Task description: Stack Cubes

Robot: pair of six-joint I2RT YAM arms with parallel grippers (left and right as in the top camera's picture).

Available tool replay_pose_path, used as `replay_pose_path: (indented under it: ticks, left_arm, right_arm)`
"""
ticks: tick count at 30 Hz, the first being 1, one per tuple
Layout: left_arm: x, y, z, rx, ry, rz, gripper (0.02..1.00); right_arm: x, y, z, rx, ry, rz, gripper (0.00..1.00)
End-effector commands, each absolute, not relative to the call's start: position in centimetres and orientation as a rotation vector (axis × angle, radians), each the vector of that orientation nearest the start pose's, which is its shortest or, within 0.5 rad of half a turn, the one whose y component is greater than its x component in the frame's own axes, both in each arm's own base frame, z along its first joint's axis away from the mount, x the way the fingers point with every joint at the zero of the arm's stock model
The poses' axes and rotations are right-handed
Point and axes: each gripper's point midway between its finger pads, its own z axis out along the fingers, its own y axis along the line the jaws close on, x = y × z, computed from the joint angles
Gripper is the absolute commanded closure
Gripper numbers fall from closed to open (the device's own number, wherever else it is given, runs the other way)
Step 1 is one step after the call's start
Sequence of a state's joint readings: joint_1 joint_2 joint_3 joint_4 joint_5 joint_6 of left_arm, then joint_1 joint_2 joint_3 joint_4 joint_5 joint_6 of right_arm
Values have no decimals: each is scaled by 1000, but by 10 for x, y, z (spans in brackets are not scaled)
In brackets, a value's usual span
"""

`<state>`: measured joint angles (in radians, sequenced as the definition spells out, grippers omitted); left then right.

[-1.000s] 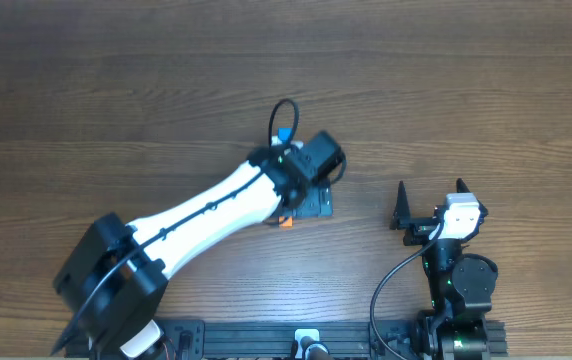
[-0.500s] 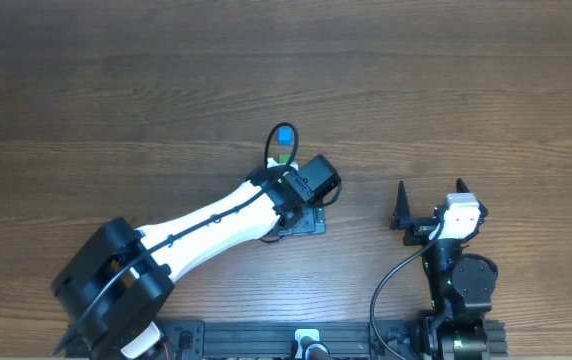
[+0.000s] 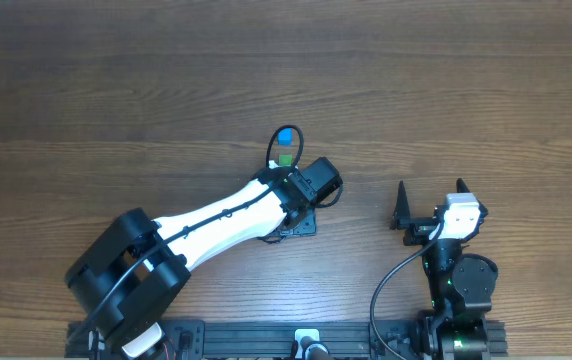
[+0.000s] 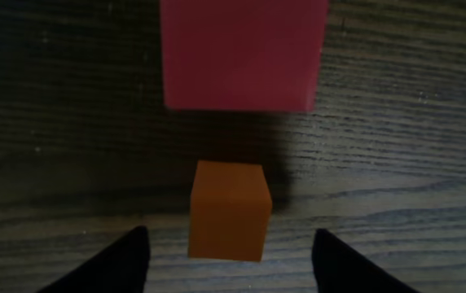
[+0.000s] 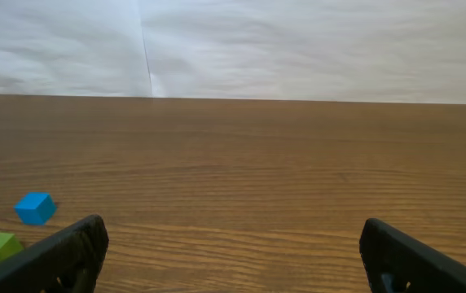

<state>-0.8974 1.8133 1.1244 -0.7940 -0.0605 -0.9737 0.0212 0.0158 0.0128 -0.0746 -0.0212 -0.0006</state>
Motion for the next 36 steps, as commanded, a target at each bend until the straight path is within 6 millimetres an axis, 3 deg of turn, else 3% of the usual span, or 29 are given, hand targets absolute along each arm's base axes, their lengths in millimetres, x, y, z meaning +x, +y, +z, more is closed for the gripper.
replay_pose_path:
  ticks: [1,24,36]
  left_arm:
    - [216,-250,7,-128,3037,-8,424]
    - [216,-249,5,-129,3041,2,634]
    - [215,-249,5,-129,3042,3,647]
  right_arm:
    - [246,12,157,-46,1643,50,7]
    - [246,12,157,-46,1643,50,7]
    - [246,12,157,-46,1643,50,9]
